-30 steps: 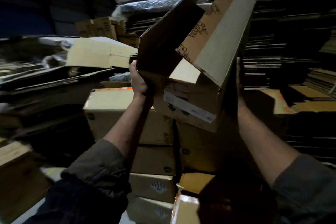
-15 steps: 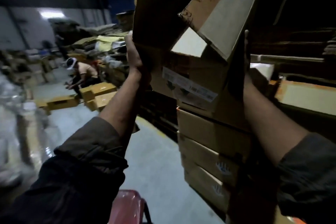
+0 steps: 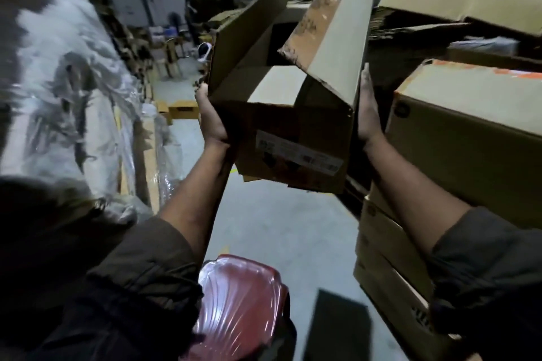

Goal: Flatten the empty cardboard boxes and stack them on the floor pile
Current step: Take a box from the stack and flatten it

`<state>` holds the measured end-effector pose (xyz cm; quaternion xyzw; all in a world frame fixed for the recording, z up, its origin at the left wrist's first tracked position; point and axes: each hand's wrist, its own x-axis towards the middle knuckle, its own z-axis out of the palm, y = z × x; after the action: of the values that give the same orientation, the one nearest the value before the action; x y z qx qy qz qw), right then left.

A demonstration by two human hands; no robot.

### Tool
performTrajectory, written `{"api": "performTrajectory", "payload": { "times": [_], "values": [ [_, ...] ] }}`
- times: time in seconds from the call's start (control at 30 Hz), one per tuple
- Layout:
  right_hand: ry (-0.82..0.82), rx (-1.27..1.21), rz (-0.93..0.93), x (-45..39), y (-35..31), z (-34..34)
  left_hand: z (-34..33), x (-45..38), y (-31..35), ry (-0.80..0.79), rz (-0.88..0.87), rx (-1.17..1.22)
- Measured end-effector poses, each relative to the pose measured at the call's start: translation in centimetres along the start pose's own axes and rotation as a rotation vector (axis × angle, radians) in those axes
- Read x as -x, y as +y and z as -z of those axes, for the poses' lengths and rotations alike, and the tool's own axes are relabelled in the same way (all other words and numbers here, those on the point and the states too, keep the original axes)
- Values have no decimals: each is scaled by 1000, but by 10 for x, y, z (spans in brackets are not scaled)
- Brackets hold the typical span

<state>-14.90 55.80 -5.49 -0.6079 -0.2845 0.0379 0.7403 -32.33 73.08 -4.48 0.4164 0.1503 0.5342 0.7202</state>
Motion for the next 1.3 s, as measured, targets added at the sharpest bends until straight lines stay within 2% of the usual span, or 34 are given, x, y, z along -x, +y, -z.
{"api": "performTrajectory", "payload": {
  "times": [0.07,0.23,0.37,0.67,0.83,0.93,1.07,1.13,1.3],
  "values": [
    [-71,-27,22,-5,25,-10,21,-11,-16,81,70,-21],
    [-170,-1,-158,-27,106,-34,56,-29,-63,199,155,-95],
    [-252,-19,-226,-57,151,-45,73,-58,-112,338,191,-157],
    [-330,-62,-315,-151,226,-45,40,-116,-206,567,240,-238],
    [-443,-232,-454,-197,269,-48,31,-152,-252,650,215,-324],
    [-451,-286,-515,-220,286,-51,37,-178,-280,572,265,-444],
    [-371,-282,-618,-254,315,-53,28,-206,-304,309,283,-564],
    [-322,-255,-645,-269,332,-55,27,-226,-321,239,280,-675],
    [-307,-146,-615,-298,386,-75,40,-294,-374,290,314,-693]
  ]
}}
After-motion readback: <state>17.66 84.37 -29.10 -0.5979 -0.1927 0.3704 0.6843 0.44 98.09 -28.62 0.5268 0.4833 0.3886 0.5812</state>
